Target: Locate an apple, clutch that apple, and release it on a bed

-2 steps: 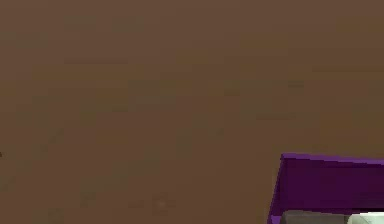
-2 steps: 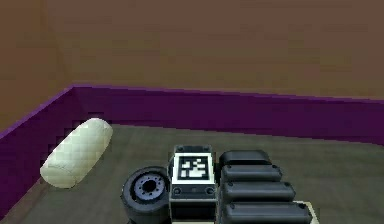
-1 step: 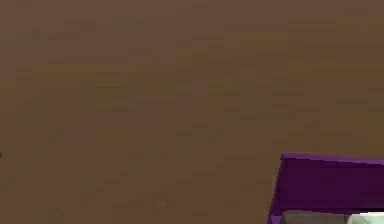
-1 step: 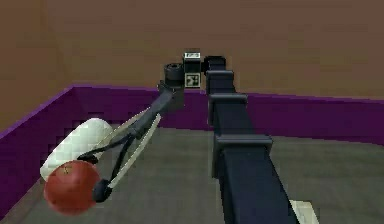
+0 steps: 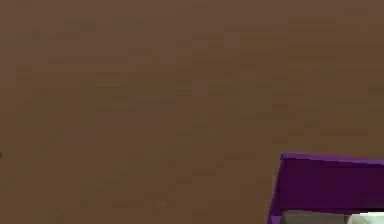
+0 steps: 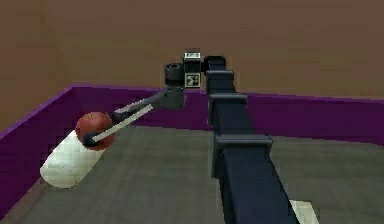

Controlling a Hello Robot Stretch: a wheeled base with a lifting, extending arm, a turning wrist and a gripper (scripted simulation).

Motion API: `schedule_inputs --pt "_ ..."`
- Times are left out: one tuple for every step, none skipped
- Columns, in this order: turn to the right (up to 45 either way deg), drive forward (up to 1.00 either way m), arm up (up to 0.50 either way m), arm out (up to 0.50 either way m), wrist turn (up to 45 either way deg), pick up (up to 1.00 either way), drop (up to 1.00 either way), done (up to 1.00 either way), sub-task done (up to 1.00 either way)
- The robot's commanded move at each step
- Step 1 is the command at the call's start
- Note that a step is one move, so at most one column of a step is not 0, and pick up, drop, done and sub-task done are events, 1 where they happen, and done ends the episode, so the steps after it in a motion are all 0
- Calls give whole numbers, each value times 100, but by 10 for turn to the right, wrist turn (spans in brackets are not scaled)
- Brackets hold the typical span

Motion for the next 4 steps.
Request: schedule_inputs --pt "0 0 0 0 450 0 0 0 0" --pt "0 0 0 0 450 0 0 0 0" --pt "0 0 0 0 240 0 0 0 0" --pt "0 0 -16 0 0 0 0 0 0"
